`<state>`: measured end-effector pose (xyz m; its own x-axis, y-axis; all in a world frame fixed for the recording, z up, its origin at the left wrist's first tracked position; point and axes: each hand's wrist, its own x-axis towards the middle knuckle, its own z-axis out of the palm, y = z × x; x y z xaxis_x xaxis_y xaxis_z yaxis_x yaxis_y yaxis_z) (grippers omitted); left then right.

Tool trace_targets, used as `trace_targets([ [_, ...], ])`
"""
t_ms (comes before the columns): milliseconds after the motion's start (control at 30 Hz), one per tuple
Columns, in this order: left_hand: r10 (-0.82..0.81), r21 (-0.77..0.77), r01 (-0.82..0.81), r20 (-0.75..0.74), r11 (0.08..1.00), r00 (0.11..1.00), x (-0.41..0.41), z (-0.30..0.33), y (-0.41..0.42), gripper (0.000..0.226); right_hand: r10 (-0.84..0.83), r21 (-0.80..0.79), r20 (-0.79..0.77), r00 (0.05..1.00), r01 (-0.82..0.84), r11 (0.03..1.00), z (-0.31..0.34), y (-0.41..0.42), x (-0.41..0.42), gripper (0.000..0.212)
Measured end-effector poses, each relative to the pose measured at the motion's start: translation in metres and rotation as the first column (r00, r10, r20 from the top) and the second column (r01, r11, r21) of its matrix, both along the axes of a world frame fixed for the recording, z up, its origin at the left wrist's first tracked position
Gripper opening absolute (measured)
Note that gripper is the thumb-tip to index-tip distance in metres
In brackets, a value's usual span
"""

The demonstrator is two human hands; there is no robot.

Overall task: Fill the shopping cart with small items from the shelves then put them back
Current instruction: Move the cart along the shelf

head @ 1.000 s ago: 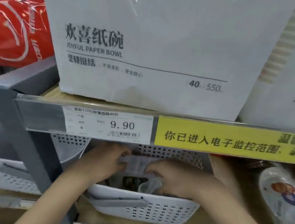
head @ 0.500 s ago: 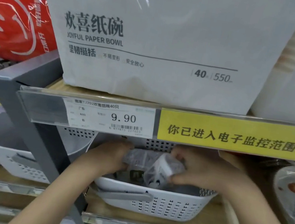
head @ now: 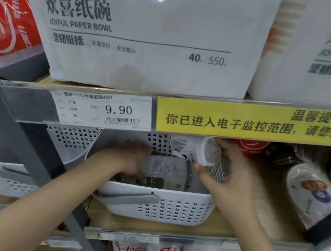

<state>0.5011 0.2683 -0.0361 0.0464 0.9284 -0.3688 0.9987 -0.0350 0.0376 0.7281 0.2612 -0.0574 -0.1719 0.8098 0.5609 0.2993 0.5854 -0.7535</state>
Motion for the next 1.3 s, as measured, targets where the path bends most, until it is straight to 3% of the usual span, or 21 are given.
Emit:
trace_targets([
  [33, -0.01, -0.013, 0.01, -0.019, 1.0, 1.0, -0.001, -0.003, 0.004, 0.064, -0.011, 0.007, -0.042, 0.999, 0.011, 1.0, -0.003, 0.0, 0.0, 0.055],
  [100, -0.021, -0.067, 0.02, -0.006, 0.998, 1.0, -0.003, -0.007, 0.007, 0.029, -0.028, 0.029, -0.107, 0.994, 0.032, 0.999, -0.005, -0.001, -0.001, 0.056],
  [233, -0.002, -0.083, 0.012, 0.119, 0.996, 0.993, 0.0, -0.002, -0.001, 0.024, -0.051, 0.069, -0.144, 0.988, 0.062, 0.996, -0.005, -0.002, -0.002, 0.062],
  [300, -0.006, 0.039, 0.0, 0.135, 0.999, 0.991, -0.003, 0.005, -0.007, 0.028, -0.065, 0.087, -0.164, 0.984, 0.08, 0.993, -0.005, -0.002, -0.001, 0.059],
  [367, -0.027, 0.267, 0.022, 0.015, 0.963, 1.0, -0.004, 0.016, -0.02, 0.032, -0.1, 0.127, -0.194, 0.976, 0.127, 0.984, -0.008, -0.002, -0.001, 0.054],
  [433, -0.015, 0.484, 0.052, -0.081, 0.874, 0.997, -0.001, 0.028, -0.038, 0.043, -0.136, 0.156, -0.25, 0.959, 0.178, 0.972, -0.012, -0.004, -0.001, 0.054],
  [567, -0.035, 0.767, 0.062, -0.052, 0.639, 0.998, 0.009, 0.042, -0.077, 0.074, -0.16, 0.167, -0.358, 0.92, 0.232, 0.958, -0.019, -0.015, 0.0, 0.055],
  [833, -0.125, 0.87, 0.138, -0.089, 0.473, 0.988, 0.021, 0.045, -0.141, 0.071, -0.205, 0.307, -0.279, 0.938, 0.29, 0.907, -0.015, -0.048, 0.022, 0.055],
  [1033, -0.208, 0.873, -0.053, 0.174, 0.486, 0.962, 0.008, 0.048, -0.204, 0.069, -0.168, 0.365, -0.295, 0.941, 0.273, 0.89, 0.002, -0.103, 0.024, 0.057],
  [1167, -0.121, 0.743, -0.374, 0.517, 0.554, 0.848, -0.006, 0.048, -0.263, 0.062, -0.079, 0.281, -0.302, 0.95, 0.168, 0.945, 0.011, -0.147, -0.006, 0.057],
  [1200, -0.083, 0.671, -0.487, 0.63, 0.559, 0.772, -0.011, 0.047, -0.279, 0.059, -0.045, 0.231, -0.305, 0.951, 0.119, 0.966, 0.012, -0.158, -0.019, 0.056],
  [1300, 0.042, 0.362, -0.794, 0.899, 0.488, 0.435, -0.033, 0.036, -0.338, 0.061, 0.084, 0.072, -0.303, 0.949, -0.065, 0.995, 0.016, -0.192, -0.067, 0.056],
])
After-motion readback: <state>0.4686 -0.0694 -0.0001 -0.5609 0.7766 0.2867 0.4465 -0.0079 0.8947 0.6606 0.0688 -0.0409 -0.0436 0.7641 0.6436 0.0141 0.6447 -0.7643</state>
